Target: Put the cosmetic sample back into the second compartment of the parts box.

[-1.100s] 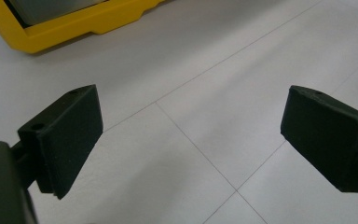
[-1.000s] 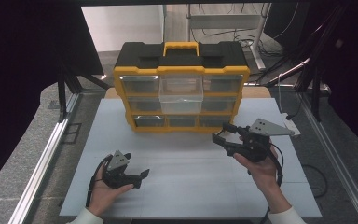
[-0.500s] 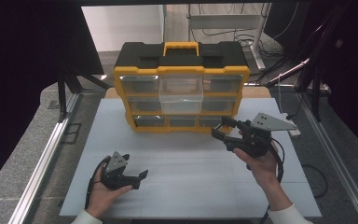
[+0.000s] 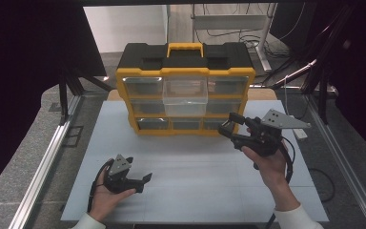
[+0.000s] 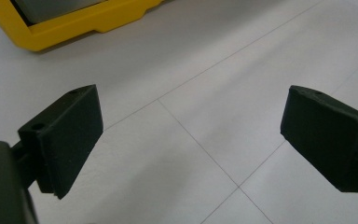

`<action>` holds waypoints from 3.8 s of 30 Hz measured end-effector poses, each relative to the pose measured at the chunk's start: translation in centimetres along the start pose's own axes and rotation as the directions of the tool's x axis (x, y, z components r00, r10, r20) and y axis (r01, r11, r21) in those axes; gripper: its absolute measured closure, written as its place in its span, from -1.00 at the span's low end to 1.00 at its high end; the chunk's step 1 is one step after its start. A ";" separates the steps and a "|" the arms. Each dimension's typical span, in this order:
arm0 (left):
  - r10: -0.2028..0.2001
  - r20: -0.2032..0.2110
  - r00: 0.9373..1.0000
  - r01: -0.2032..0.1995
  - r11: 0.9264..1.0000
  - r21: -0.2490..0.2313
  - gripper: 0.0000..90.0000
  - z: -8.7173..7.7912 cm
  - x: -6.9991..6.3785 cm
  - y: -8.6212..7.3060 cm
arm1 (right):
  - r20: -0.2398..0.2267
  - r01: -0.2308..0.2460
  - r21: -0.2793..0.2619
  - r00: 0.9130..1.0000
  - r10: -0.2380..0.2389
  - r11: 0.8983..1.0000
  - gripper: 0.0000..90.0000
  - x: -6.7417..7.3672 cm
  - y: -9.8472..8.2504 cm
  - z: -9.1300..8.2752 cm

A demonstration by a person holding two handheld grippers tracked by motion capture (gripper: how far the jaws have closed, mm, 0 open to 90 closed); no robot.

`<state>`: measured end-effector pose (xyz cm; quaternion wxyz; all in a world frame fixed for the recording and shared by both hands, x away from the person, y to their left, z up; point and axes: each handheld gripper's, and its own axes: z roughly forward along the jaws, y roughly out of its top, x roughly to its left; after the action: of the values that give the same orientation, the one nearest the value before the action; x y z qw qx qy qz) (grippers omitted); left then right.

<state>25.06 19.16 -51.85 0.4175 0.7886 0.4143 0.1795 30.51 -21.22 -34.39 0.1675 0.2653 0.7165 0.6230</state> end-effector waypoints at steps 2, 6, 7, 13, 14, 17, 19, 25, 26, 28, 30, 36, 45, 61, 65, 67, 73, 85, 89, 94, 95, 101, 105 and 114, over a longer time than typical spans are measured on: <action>0.003 -0.001 1.000 -0.003 1.000 0.002 -0.86 0.1 0.0 0.0 | 0.009 0.003 -0.010 1.000 -0.002 1.000 -0.10 -0.1 0.5 -0.1; 0.006 0.000 1.000 -0.006 1.000 0.004 -0.86 0.1 0.0 0.1 | 0.017 -0.009 -0.023 1.000 0.010 1.000 -0.10 -0.6 1.1 -0.2; 0.005 0.001 1.000 -0.005 1.000 0.002 -0.86 0.1 0.0 0.1 | 0.017 -0.010 -0.025 1.000 0.011 1.000 -0.11 -0.7 1.2 -0.2; 0.007 0.003 1.000 -0.007 1.000 0.003 -0.86 0.3 0.0 0.3 | 0.027 -0.008 -0.029 1.000 0.009 1.000 -0.10 -1.0 2.0 0.1; 0.008 0.005 1.000 -0.008 1.000 0.003 -0.86 0.4 0.0 0.3 | 0.028 -0.007 -0.026 1.000 0.008 1.000 -0.10 -1.0 2.1 0.2; 0.010 0.007 1.000 -0.010 1.000 0.003 -0.86 0.4 0.0 0.3 | 0.028 0.002 -0.027 1.000 -0.001 1.000 -0.10 -1.1 2.6 0.5; 0.008 0.007 1.000 -0.008 1.000 0.001 -0.86 0.4 0.0 0.3 | 0.028 0.002 -0.029 1.000 -0.001 1.000 -0.10 -1.0 2.8 0.8; 0.010 0.007 1.000 -0.010 1.000 0.000 -0.86 0.3 -0.1 0.3 | 0.027 0.015 -0.033 1.000 -0.014 0.999 -0.10 -0.8 3.9 1.2; 0.010 0.007 1.000 -0.010 1.000 0.001 -0.86 0.3 -0.1 0.3 | 0.024 0.021 -0.033 1.000 -0.020 0.999 -0.10 -0.8 4.1 1.4; 0.011 0.006 1.000 -0.011 1.000 0.002 -0.86 0.3 -0.1 0.3 | 0.027 0.024 -0.031 0.999 -0.023 0.999 -0.10 -0.7 4.5 1.6; 0.010 0.005 1.000 -0.010 1.000 0.001 -0.86 0.3 -0.1 0.3 | 0.027 0.026 -0.034 0.999 -0.025 0.999 -0.10 -0.8 4.8 1.9; 0.010 0.004 1.000 -0.010 1.000 0.002 -0.86 0.3 0.0 0.3 | 0.029 0.025 -0.032 0.999 -0.024 0.999 -0.10 -1.0 5.2 2.6; 0.011 0.003 1.000 -0.011 1.000 0.002 -0.86 0.3 0.0 0.3 | 0.032 0.031 -0.034 0.999 -0.030 0.999 -0.10 -1.2 5.8 3.3; 0.010 0.004 1.000 -0.010 1.000 0.002 -0.86 0.2 0.0 0.2 | 0.040 0.042 -0.026 0.998 -0.041 0.999 -0.11 -1.3 7.0 5.2; 0.010 0.005 1.000 -0.010 1.000 0.000 -0.86 0.2 0.0 0.3 | 0.038 0.051 -0.023 0.998 -0.050 0.998 -0.10 -1.1 7.3 5.7; 0.010 0.004 1.000 -0.010 1.000 0.001 -0.86 0.2 0.0 0.3 | 0.039 0.046 -0.026 0.998 -0.045 0.999 -0.10 -1.0 7.4 5.8; 0.011 0.005 1.000 -0.011 1.000 0.000 -0.86 0.2 0.0 0.2 | 0.042 0.055 -0.022 0.998 -0.054 0.998 -0.10 -1.0 7.9 6.4; 0.009 0.005 1.000 -0.009 1.000 0.000 -0.86 0.1 0.1 0.3 | 0.034 0.068 0.012 0.997 -0.069 0.998 -0.10 -0.5 8.4 8.4; 0.009 0.003 1.000 -0.009 1.000 -0.001 -0.86 0.1 0.1 0.2 | 0.027 0.076 0.024 0.997 -0.076 0.997 -0.11 -0.2 8.4 9.1; 0.010 0.004 1.000 -0.010 1.000 0.002 -0.86 0.2 0.0 0.3 | 0.019 0.081 0.031 0.996 -0.082 0.996 -0.10 0.1 8.4 9.8; 0.009 0.004 1.000 -0.009 1.000 0.002 -0.86 0.2 0.0 0.3 | 0.019 0.084 0.040 0.996 -0.084 0.996 -0.11 0.2 8.5 10.2; 0.010 0.002 1.000 -0.010 1.000 0.000 -0.86 0.1 0.1 0.2 | 0.019 0.089 0.047 0.996 -0.090 0.995 -0.11 0.3 8.6 10.8; 0.008 0.004 1.000 -0.008 1.000 0.001 -0.86 0.1 0.0 0.2 | 0.016 0.089 0.051 0.996 -0.090 0.995 -0.11 0.4 8.8 11.1; 0.005 0.005 1.000 -0.005 1.000 -0.003 -0.86 0.1 0.1 0.2 | 0.037 0.100 0.107 0.994 -0.104 0.989 -0.47 0.4 8.8 12.0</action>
<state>25.28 19.09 -51.70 0.4193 0.7895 0.4108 0.1792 38.56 -10.63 -27.78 0.2004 0.2500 0.7570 0.5695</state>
